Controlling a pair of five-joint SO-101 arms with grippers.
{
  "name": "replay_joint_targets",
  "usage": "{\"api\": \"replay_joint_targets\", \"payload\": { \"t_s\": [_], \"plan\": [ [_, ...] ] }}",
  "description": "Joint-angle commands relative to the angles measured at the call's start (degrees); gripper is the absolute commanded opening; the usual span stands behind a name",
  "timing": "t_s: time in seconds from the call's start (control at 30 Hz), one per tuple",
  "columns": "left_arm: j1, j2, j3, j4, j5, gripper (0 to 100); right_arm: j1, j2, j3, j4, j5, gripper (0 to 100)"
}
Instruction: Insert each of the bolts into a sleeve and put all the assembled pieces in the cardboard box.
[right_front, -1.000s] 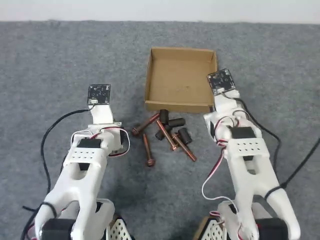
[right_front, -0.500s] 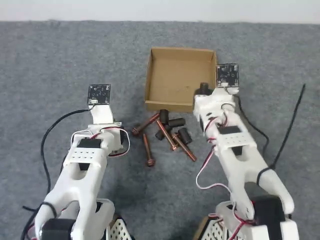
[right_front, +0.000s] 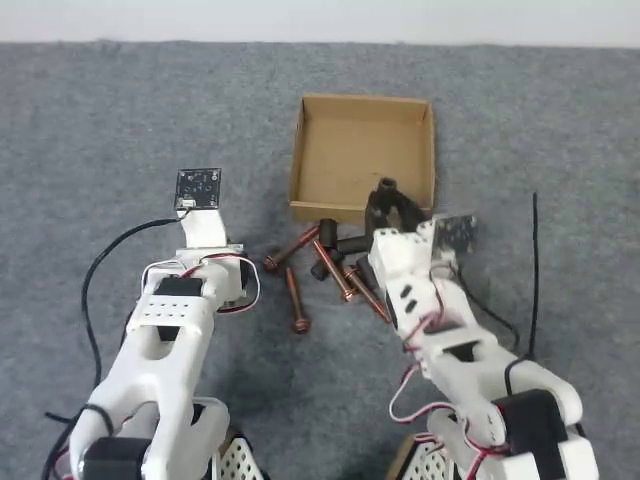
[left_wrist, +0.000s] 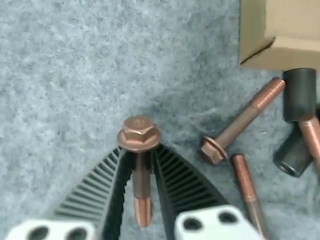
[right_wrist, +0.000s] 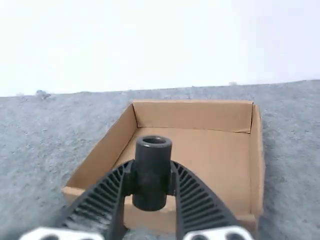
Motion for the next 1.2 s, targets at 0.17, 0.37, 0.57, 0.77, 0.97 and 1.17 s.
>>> {"api": "replay_joint_targets", "payload": {
  "t_s": [0.17,0.37,0.57,0.77,0.97,1.17],
  "plan": [
    [-0.35,-0.62,-3.65,-2.11,0.26,1,-0.04,-0.40,11.60,-19.91,7.65,0.6],
    [0.70,-0.62,-2.68,-9.93,0.26,1,-0.13,2.86,11.52,-20.53,3.34,0.6],
    [4.66,-0.70,-7.16,-19.25,0.26,1,-2.86,5.85,11.52,-20.53,2.73,0.6],
    [9.32,-0.70,-16.48,-22.07,0.26,1,-4.44,6.29,11.43,-20.53,2.73,0.6],
    [17.67,-0.62,-24.66,-21.98,0.35,1,-5.05,6.29,10.90,-20.53,2.73,0.6],
    [28.13,-0.62,-26.33,-21.98,0.35,1,-6.81,6.11,11.43,-20.53,2.73,0.6]
  ]
}}
